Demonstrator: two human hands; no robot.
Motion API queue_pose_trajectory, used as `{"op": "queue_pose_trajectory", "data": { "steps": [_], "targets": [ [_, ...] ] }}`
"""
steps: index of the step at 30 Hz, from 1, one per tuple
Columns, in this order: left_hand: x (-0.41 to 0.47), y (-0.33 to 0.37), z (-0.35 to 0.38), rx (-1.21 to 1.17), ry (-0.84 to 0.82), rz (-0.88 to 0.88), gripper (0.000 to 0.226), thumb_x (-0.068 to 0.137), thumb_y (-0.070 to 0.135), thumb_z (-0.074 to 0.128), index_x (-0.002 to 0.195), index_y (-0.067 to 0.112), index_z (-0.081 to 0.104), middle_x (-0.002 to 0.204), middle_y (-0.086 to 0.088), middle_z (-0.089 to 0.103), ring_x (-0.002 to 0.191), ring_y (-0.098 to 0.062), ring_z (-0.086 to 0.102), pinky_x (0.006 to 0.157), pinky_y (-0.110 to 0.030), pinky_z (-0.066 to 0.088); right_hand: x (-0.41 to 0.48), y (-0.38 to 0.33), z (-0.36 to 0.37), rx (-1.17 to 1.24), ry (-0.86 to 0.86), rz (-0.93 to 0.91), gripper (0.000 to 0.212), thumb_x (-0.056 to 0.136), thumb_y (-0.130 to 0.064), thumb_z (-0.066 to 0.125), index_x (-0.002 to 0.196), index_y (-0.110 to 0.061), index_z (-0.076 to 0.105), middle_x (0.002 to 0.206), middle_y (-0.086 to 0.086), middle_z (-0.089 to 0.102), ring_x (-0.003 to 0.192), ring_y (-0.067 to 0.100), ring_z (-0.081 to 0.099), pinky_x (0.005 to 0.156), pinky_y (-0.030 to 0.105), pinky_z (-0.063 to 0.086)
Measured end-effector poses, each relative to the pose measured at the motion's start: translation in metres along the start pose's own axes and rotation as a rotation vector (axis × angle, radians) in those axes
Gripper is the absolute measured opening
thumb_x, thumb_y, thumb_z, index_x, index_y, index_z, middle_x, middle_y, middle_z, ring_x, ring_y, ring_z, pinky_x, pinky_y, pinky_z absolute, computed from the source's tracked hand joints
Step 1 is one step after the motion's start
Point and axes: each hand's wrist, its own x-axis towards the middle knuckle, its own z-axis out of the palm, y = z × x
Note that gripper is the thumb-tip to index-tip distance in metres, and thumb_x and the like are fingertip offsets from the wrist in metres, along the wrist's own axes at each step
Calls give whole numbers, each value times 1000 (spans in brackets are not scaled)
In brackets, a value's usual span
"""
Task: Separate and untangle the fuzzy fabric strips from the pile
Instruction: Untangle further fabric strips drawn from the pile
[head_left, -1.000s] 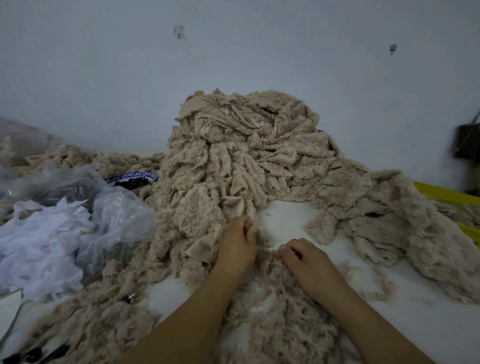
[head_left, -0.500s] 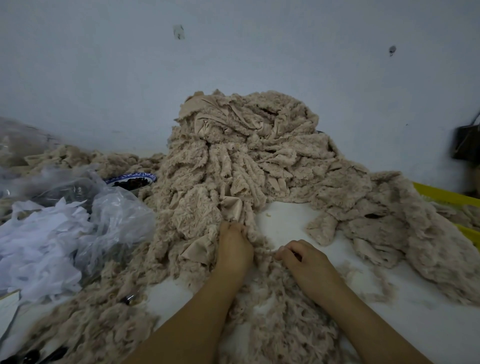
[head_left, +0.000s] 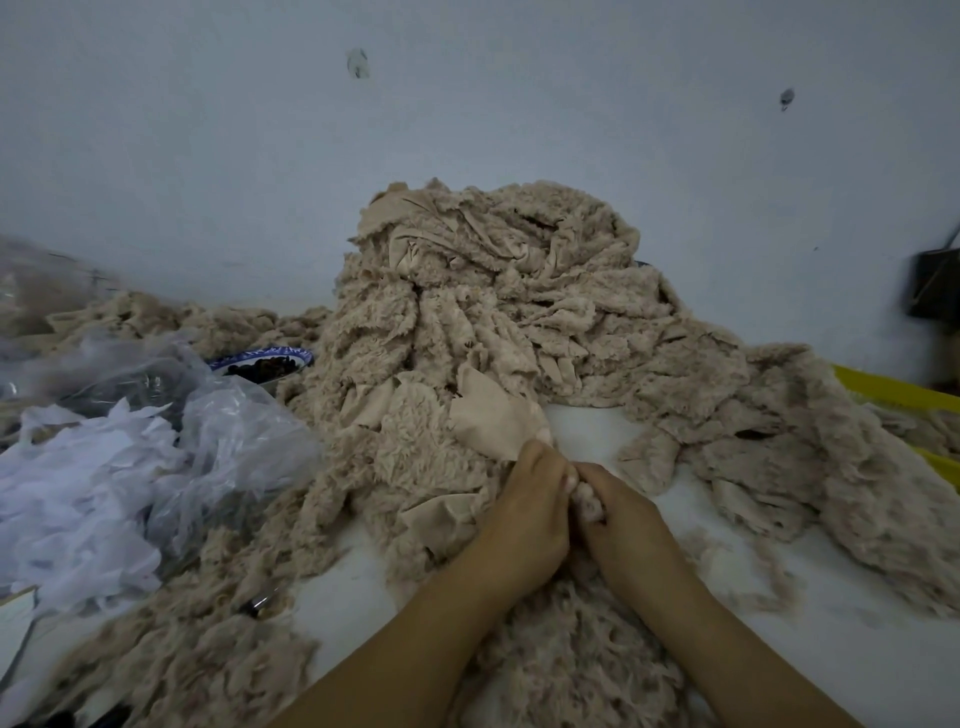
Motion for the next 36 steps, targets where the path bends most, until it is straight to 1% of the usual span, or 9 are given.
{"op": "queue_pose_trajectory", "data": {
  "steps": [5, 11, 16, 19, 25, 28, 32, 34, 36],
  "targets": [
    [-1, 0, 5, -15, 52, 8, 20, 106, 6, 35, 98, -3, 51, 103, -13, 43, 83, -24, 45, 78, -36, 39, -1, -4, -13, -17, 25, -77, 31, 91, -1, 59, 96, -31, 62, 82, -21, 55, 78, 4, 57, 69, 6, 37],
    [-4, -6, 6, -81, 161, -100, 13, 102, 2, 38, 100, -1, 51, 108, -5, 43, 90, -15, 46, 79, -30, 41, -7, -19, -26, 47, 73, -103, 32, 94, 4, 47, 109, -14, 68, 98, -6, 62, 91, 11, 56, 75, 2, 37],
    [-3, -29, -5, -87, 191, -269, 51, 102, 7, 40, 150, 22, 32, 149, 17, 21, 110, 3, 40, 80, 1, 30, -13, -32, -27, 15, -49, -161, 43, 90, 11, 40, 113, -12, 67, 107, -8, 59, 100, 7, 53, 82, -2, 32],
    [-2, -38, -6, -86, 88, -350, 62, 102, 9, 44, 157, 24, 21, 162, 10, 16, 129, 0, 35, 101, -15, 33, -15, -35, -25, 21, -86, -200, 44, 91, 11, 39, 113, -14, 67, 108, -9, 59, 101, 5, 53, 83, -1, 33],
    [3, -44, -18, -83, 497, -584, 23, 103, 11, 42, 119, 9, 58, 116, -5, 53, 102, -20, 51, 80, -21, 33, -11, -22, -28, 2, 25, -105, 43, 91, 14, 40, 117, -10, 66, 109, -5, 59, 99, 6, 52, 79, -4, 32],
    [1, -35, -27, -70, 573, -433, 16, 103, 9, 42, 110, 7, 55, 106, -3, 48, 97, -24, 49, 79, -26, 35, -9, -9, -24, -37, 28, 11, 38, 95, 8, 40, 120, -8, 65, 112, 3, 60, 97, 12, 53, 73, 3, 36],
    [0, -7, -18, 45, 380, -87, 17, 91, -7, 46, 101, -2, 59, 100, -6, 48, 94, -25, 48, 79, -28, 36, -10, -13, -26, 19, 72, 14, 24, 99, -9, 47, 96, -19, 68, 105, -4, 59, 102, 14, 54, 79, 10, 37],
    [-1, 5, -12, 80, 280, 39, 22, 87, -6, 45, 99, -3, 63, 98, -12, 54, 90, -27, 50, 78, -34, 42, -14, -24, -27, 354, 92, 139, 29, 103, -28, 46, 85, -24, 69, 93, -8, 68, 93, 12, 63, 74, 7, 44],
    [-2, 13, -8, 114, 198, 138, 24, 85, -6, 46, 99, -4, 65, 95, -16, 56, 84, -28, 51, 72, -36, 43, -14, -32, -24, 783, 24, 341, 51, 100, -50, 42, 85, -12, 74, 91, 6, 76, 93, 17, 70, 83, 26, 55]
  ]
}}
